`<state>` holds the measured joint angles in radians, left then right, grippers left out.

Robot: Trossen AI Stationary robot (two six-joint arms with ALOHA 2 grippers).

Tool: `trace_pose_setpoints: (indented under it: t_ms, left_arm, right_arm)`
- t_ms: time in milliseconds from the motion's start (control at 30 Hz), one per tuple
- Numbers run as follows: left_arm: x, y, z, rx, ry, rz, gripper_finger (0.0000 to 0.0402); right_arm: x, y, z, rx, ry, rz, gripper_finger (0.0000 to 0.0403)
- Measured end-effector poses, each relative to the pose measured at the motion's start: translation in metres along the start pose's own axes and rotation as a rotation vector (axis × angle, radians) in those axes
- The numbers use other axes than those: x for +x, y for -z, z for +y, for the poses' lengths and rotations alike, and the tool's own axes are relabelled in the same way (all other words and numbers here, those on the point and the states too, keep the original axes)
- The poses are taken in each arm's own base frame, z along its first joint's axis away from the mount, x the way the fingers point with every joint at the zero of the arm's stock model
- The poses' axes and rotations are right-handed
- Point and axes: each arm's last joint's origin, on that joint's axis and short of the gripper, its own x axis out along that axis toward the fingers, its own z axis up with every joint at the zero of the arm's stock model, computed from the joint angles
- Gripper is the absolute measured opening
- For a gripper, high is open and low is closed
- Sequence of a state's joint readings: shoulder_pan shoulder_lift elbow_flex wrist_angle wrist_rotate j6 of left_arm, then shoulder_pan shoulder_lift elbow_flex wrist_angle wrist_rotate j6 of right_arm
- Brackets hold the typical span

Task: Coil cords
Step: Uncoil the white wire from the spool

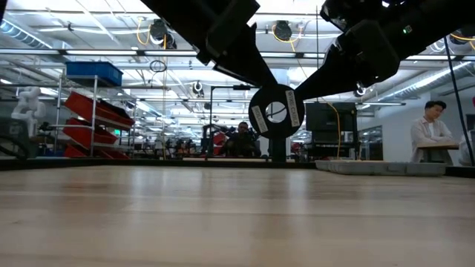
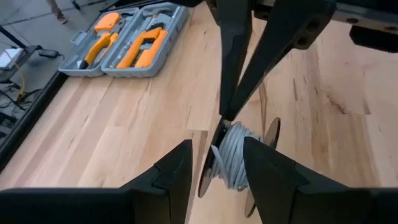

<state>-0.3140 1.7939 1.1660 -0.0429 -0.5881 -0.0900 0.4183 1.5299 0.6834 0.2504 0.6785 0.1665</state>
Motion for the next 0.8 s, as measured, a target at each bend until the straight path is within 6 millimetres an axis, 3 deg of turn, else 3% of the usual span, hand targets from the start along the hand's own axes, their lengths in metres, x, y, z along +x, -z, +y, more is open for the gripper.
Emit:
trace_pose_setpoints:
  t_ms: [167, 600, 800]
  left_arm:
    - [-0.0005, 0.0000, 0.0002, 0.028, -0.032, -0.003, 0.0134]
    - [-0.0005, 0.0013, -0.0006, 0.029, -0.002, 0.011, 0.0015]
    - [-0.0008, 0.0013, -0.0009, 0.029, 0.001, 0.011, 0.0004]
  right_arm:
    - [-0.0001, -0.0001, 0.0000, -0.003, 0.000, 0.000, 0.0000]
    - [-0.0001, 0.0001, 0.0001, -0.004, -0.001, 0.001, 0.0000]
    - [-0.0001, 0.0003, 0.0000, -0.005, -0.001, 0.002, 0.0000]
